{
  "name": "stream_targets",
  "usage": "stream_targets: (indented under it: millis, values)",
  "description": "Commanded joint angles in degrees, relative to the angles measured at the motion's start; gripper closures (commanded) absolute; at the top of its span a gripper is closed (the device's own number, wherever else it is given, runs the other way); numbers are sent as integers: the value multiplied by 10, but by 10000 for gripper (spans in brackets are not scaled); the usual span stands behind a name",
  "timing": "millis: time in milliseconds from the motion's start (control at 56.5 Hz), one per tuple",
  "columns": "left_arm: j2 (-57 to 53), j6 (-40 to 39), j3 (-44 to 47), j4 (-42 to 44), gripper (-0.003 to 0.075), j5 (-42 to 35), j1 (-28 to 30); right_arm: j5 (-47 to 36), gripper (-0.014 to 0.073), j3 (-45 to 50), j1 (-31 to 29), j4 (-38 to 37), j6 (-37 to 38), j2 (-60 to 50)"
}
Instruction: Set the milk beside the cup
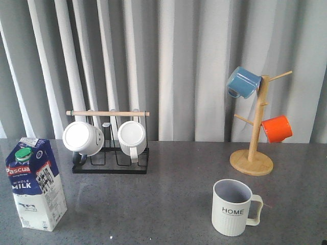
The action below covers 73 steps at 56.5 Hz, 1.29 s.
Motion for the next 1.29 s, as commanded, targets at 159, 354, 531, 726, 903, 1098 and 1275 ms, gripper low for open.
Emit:
stream_targets:
  millis: [159, 354, 531, 726, 903, 1098, 1275]
  values:
    - [42, 0, -102, -6, 562, 37, -3, -57, 300, -49, -2, -39, -8, 54]
    - [53, 0, -114, -6, 325, 7, -3, -58, -14, -54, -2, -45, -7, 82]
    - [53, 0, -114, -6, 267, 1, -3, -96, -76, -53, -2, -45, -7, 89]
    - [53, 0, -114, -6, 271, 1, -3, -125, -43, -53, -2, -44, 0, 87]
    - [53, 0, -114, -6, 271, 1, -3, -129, -15, -53, 15, -70, 6, 114]
    - [53, 0, -114, -6, 271, 1, -3, -132, -6, -50, 40, -94, 6, 173]
    - [53, 0, -114, -6, 270, 2, -3, -216, -1, -50, 39, -133, 4, 247]
